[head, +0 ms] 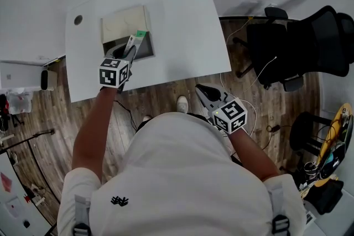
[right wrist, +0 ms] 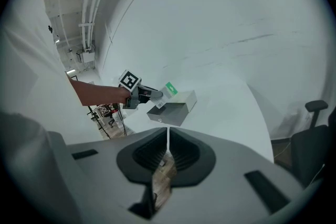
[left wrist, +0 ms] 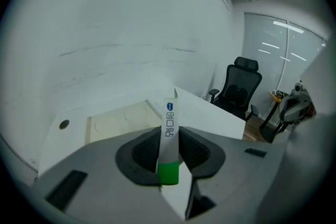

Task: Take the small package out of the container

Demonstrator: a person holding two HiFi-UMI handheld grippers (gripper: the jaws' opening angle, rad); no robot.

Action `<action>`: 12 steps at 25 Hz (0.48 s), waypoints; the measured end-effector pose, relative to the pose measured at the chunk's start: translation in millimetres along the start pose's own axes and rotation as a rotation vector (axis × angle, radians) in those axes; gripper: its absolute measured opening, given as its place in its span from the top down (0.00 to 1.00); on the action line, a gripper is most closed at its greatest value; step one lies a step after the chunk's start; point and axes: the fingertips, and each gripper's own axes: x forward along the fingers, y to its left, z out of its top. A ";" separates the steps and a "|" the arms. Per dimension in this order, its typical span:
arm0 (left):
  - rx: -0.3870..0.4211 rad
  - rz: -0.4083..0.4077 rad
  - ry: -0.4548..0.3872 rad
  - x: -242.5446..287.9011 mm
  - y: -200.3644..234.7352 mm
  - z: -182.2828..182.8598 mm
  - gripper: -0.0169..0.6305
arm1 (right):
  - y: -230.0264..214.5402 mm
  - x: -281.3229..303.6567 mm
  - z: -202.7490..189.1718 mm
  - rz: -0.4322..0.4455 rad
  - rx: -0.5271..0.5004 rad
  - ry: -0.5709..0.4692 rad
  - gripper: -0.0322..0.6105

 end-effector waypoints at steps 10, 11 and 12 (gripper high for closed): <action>-0.060 -0.056 -0.101 -70.5 -15.4 1.4 0.83 | 38.1 23.4 -3.5 0.018 -0.019 0.016 0.93; -0.060 -0.059 -0.109 -78.6 -16.9 -0.1 0.83 | 43.2 26.0 -3.1 0.018 -0.022 0.015 0.93; -0.059 -0.063 -0.116 -86.8 -18.2 -1.5 0.83 | 48.3 28.7 -2.4 0.017 -0.025 0.013 0.93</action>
